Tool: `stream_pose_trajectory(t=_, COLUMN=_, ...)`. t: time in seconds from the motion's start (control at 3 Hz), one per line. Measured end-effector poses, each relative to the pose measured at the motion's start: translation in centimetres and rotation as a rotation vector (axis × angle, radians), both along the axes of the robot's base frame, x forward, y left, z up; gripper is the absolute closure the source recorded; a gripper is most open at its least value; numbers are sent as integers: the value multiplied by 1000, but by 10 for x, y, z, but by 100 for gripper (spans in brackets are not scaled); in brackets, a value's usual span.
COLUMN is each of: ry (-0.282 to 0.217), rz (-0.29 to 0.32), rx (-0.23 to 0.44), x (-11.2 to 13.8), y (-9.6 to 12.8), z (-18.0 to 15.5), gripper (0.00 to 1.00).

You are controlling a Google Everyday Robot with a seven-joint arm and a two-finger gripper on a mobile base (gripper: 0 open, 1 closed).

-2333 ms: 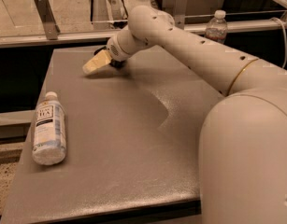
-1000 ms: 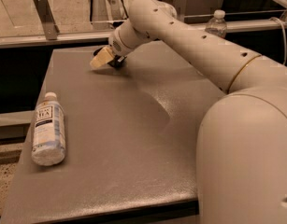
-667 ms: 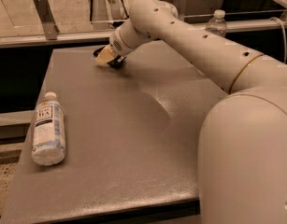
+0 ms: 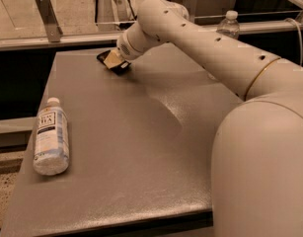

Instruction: Move rxbar chocolate near blue plastic bottle

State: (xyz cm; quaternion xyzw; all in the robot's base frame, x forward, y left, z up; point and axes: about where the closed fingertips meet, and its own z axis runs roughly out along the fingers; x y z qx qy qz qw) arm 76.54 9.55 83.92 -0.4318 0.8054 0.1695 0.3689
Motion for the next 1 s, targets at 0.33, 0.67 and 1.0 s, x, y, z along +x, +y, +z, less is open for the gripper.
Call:
stream_pose_trajectory(t=0.33, ry=-17, rz=10, rx=-11, x=-2, y=2, z=11, gripper=100)
stream_pose_trajectory(t=0.67, ry=-32, rz=35, rx=-43, x=-10, y=6, z=31, gripper=100)
stream_pose_trajectory(t=1.0, ry=-12, rz=56, rx=-79, x=-32, y=7, z=50, gripper=100)
